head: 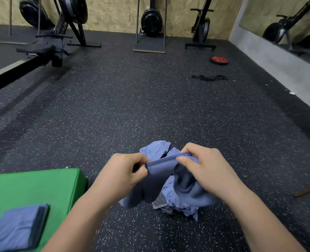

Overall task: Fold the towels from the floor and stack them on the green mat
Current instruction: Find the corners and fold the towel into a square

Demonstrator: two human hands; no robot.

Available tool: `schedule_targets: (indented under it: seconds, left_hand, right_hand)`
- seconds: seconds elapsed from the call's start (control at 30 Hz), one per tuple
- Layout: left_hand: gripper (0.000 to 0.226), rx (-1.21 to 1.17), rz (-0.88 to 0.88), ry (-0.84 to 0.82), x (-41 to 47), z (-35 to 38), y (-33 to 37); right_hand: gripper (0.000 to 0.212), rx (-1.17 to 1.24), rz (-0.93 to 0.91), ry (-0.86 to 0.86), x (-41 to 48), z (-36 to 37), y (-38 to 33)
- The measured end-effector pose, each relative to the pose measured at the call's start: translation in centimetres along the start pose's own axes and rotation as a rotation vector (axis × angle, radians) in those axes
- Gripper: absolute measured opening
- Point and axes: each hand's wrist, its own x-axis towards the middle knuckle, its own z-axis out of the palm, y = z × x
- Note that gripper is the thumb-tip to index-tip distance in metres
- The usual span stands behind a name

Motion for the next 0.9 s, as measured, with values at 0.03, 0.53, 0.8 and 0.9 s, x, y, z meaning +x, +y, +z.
schedule_targets:
  seconds: [0.03,0.53,0.8,0.9]
  left_hand:
    - [0.016,0.011,-0.011,0.009,0.0,-0.2,-0.1]
    - [0.025,-0.111,-0.029,-0.015,-0.3,-2.2,-0.6]
    - [0.016,-0.07,-0.09,-0.162,-0.3,-1.7,-1.2]
    - [0.016,-0.057,-0.085,-0.174,-0.3,-1.5,-0.7]
  right_hand:
    - [0.013,-0.005,0.011,0.029,0.0,-0.2,0.0]
    - [0.01,0.047,0.112,0.354,-0.1,-2.5,0.3]
    - [0.011,0.083,0.142,0.41,-0.1,-2.9,0.6]
    - [0.011,0.082,0.153,0.423,-0.2,-3.0,0.6]
